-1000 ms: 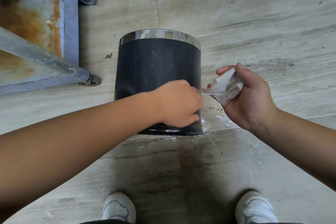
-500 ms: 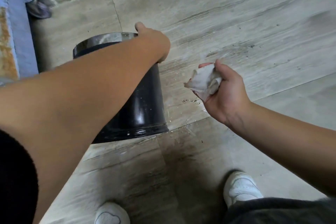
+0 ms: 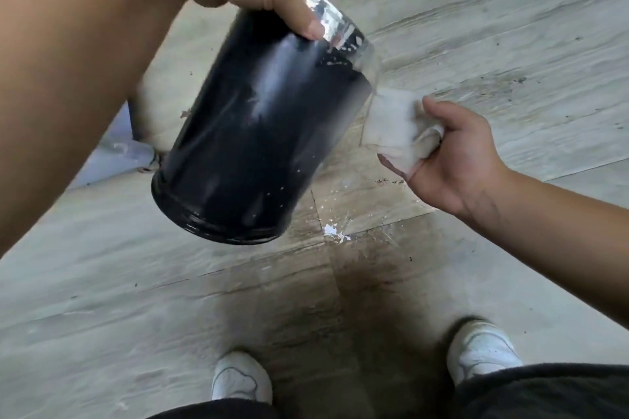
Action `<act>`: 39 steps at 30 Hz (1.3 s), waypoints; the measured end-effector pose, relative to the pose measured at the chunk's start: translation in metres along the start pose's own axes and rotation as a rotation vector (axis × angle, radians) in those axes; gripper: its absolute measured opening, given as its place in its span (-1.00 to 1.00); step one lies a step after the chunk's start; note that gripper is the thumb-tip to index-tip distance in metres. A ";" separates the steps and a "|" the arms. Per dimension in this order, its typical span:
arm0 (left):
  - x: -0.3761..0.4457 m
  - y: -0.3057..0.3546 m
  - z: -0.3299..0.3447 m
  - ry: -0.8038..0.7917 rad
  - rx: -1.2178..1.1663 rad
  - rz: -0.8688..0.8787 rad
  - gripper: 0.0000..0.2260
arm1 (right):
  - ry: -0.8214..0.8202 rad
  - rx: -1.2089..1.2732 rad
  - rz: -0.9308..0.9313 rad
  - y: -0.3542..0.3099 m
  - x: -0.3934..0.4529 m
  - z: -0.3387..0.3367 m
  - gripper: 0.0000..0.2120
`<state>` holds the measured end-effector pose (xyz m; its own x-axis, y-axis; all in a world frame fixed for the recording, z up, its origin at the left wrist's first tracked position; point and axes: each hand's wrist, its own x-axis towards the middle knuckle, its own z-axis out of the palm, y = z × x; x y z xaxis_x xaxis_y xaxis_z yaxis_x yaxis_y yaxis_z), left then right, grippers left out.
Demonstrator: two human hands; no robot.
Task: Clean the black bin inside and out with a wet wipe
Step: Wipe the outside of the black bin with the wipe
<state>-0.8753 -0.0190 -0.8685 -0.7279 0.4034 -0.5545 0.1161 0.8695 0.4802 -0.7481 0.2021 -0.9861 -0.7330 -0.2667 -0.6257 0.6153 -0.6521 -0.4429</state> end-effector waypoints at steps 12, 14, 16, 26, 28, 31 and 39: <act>-0.016 -0.081 0.006 0.349 -0.678 0.137 -0.89 | -0.145 0.058 -0.074 -0.027 0.026 0.047 -0.77; -0.014 -0.080 0.013 0.449 -0.725 0.144 -0.89 | -0.110 0.071 -0.094 -0.034 0.033 0.051 -0.76; -0.015 -0.079 0.018 0.501 -0.683 0.161 -0.84 | -0.101 0.063 -0.095 -0.038 0.038 0.049 -0.72; -0.031 -0.077 0.037 0.608 -0.544 0.060 -0.78 | -0.035 -0.945 -0.802 -0.042 0.033 0.029 -0.64; -0.031 -0.078 0.038 0.624 -0.553 0.022 -0.78 | -0.222 -1.431 -0.941 -0.020 0.031 0.019 -0.56; -0.034 -0.081 0.038 0.617 -0.584 -0.017 -0.78 | -0.566 -1.877 -1.064 0.007 0.015 0.008 -0.52; -0.050 -0.070 0.042 0.632 -0.427 0.006 -0.80 | -0.744 -1.437 -0.562 0.041 -0.031 -0.014 -0.69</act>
<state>-0.8184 -0.0881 -0.9028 -0.9914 0.0560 -0.1184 -0.0568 0.6302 0.7744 -0.6957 0.1936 -0.9938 -0.6447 -0.7641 0.0232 -0.3040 0.2285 -0.9248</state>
